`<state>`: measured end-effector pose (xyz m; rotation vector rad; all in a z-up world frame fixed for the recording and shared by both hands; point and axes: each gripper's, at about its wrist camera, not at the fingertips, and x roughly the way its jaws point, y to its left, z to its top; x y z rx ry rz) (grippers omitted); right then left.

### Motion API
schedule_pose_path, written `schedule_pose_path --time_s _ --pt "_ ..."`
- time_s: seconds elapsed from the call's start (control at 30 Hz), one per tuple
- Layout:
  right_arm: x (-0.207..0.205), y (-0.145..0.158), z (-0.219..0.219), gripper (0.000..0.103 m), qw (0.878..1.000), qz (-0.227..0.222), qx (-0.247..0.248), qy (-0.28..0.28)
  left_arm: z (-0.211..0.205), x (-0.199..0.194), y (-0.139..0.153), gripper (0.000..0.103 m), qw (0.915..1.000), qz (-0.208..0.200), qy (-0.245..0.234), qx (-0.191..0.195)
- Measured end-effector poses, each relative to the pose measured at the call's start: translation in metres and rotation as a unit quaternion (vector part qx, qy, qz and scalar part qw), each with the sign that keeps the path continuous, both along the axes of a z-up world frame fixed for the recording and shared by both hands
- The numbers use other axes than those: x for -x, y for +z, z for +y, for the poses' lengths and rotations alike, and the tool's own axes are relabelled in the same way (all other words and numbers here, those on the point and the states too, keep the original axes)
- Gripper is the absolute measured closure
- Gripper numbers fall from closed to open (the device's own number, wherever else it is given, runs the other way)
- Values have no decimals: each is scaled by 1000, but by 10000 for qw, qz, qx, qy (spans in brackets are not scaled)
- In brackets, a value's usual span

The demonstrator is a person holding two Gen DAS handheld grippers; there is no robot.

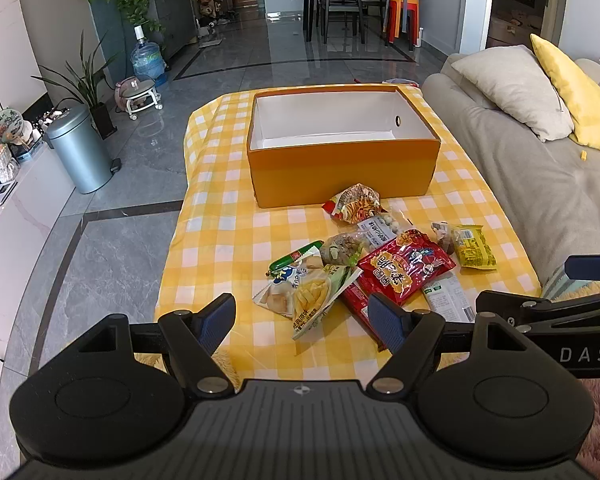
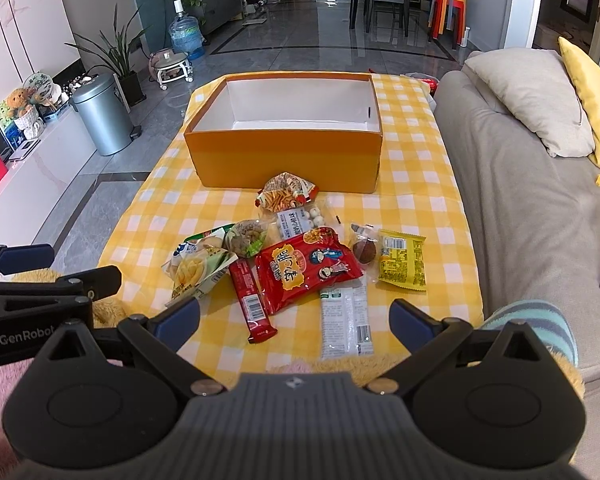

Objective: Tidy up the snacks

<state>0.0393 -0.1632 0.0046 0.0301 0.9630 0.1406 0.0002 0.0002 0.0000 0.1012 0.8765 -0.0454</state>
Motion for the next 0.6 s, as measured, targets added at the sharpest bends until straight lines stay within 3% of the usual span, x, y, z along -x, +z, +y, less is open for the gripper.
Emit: schedule_pose_path --time_s 0.6 --pt "1 -2 3 5 10000 31 22 37 0 0 0 15 10000 9 -1 1"
